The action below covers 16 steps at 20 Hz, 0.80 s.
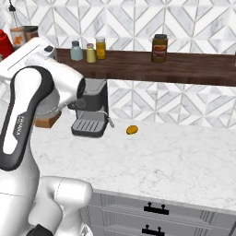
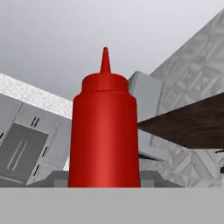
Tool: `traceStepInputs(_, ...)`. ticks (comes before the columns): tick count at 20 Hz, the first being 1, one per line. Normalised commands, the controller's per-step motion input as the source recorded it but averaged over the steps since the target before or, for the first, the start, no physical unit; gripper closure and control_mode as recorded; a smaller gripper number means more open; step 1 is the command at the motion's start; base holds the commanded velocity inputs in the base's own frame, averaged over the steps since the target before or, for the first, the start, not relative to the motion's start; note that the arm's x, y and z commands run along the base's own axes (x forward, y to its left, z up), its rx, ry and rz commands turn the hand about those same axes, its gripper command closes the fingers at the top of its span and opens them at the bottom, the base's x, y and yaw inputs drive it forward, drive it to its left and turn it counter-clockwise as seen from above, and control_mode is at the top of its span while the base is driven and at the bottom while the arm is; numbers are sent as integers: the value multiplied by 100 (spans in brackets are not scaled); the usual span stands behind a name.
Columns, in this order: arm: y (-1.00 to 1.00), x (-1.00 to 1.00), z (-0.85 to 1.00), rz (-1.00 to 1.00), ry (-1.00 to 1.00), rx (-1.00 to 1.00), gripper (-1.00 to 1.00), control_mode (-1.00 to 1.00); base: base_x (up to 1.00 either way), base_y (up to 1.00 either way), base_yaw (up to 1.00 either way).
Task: Put the shaker and condiment bottle from the counter next to their counterparts in the cabinet.
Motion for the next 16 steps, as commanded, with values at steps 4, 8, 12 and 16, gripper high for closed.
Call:
traceStepInputs(4, 3, 0, 0, -33, 1, 0, 100, -100, 0, 0, 0)
traceStepInputs(8, 3, 0, -1, -27, 14, 0, 100, -100, 0, 0, 0)
traceStepInputs(12, 0, 0, -8, -19, 19, 0, 100, -100, 0, 0, 0)
traceStepInputs(16, 0, 38, -1, -8, 17, 0, 100, -100, 0, 0, 0)
